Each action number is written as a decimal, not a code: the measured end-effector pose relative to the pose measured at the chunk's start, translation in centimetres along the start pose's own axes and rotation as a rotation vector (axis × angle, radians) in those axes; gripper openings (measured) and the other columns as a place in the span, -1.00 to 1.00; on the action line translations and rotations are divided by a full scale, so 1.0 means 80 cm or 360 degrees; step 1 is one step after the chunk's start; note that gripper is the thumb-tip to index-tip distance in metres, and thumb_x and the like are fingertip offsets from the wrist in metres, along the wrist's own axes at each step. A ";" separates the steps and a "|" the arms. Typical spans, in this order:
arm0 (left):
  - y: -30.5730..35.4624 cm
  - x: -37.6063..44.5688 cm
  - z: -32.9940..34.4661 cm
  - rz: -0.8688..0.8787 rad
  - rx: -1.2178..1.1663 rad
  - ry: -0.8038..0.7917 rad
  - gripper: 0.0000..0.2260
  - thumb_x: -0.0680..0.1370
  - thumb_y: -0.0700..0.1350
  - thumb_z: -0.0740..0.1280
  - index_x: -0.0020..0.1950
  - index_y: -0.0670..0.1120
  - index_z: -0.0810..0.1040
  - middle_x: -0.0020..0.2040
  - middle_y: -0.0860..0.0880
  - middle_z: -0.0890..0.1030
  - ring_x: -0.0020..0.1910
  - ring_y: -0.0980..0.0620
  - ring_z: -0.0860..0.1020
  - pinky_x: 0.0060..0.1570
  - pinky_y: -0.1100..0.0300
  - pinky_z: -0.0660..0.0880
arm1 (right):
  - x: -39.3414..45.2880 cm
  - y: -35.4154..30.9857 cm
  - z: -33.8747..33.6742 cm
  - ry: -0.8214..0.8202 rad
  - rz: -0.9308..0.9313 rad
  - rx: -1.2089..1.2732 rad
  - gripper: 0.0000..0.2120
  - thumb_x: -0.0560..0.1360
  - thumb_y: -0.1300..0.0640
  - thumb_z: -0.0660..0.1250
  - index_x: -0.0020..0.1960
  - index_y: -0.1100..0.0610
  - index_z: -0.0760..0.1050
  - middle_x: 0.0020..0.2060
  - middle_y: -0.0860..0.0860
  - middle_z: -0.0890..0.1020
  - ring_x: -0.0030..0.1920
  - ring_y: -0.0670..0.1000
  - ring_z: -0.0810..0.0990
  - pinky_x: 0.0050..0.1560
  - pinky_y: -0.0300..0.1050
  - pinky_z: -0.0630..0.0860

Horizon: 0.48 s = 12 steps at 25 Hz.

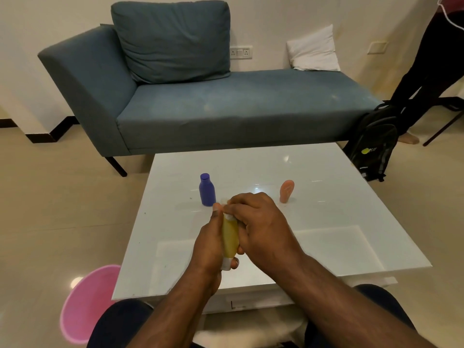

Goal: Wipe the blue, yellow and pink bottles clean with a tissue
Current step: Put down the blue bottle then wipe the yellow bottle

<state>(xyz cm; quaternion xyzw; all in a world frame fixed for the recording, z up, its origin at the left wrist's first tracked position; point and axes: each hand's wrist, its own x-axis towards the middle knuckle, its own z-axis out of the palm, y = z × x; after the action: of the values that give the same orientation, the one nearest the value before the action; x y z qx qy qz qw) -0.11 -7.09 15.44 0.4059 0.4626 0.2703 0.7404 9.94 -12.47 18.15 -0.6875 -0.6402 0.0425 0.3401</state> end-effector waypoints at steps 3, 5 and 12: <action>0.000 -0.001 -0.003 -0.0017 -0.0010 -0.0046 -0.47 0.61 0.30 0.04 0.07 -0.09 0.58 -0.25 -0.12 0.66 -0.34 -0.03 0.55 -0.41 0.21 0.45 | 0.007 0.013 -0.002 0.0086 0.0124 0.0166 -0.77 0.48 0.17 0.31 0.11 0.17 0.60 0.03 0.10 0.63 0.04 0.08 0.55 0.09 0.00 0.54; 0.000 0.001 -0.005 -0.0042 -0.0025 -0.0055 -0.47 0.61 0.30 0.03 0.07 -0.08 0.57 -0.24 -0.08 0.68 -0.33 -0.02 0.56 -0.39 0.20 0.47 | 0.011 0.019 -0.003 0.0155 0.0211 0.0232 -0.80 0.51 0.18 0.31 0.11 0.17 0.60 0.02 0.08 0.62 0.02 0.04 0.56 0.06 0.05 0.57; 0.006 0.005 -0.004 -0.0028 -0.0280 -0.0105 -0.48 0.55 0.32 0.15 0.20 -0.02 0.63 0.03 -0.11 0.73 0.03 -0.08 0.70 0.10 -0.05 0.59 | -0.020 -0.013 0.019 0.0152 0.0102 0.0079 -0.68 0.50 0.16 0.18 0.20 0.15 0.54 0.11 0.02 0.54 0.10 -0.01 0.47 0.12 -0.16 0.49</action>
<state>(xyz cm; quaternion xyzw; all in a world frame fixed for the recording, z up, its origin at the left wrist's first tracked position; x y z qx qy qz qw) -0.24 -6.37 15.60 0.3440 0.4160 0.2899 0.7903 7.98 -13.37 16.93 -0.7003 -0.5997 0.0363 0.3856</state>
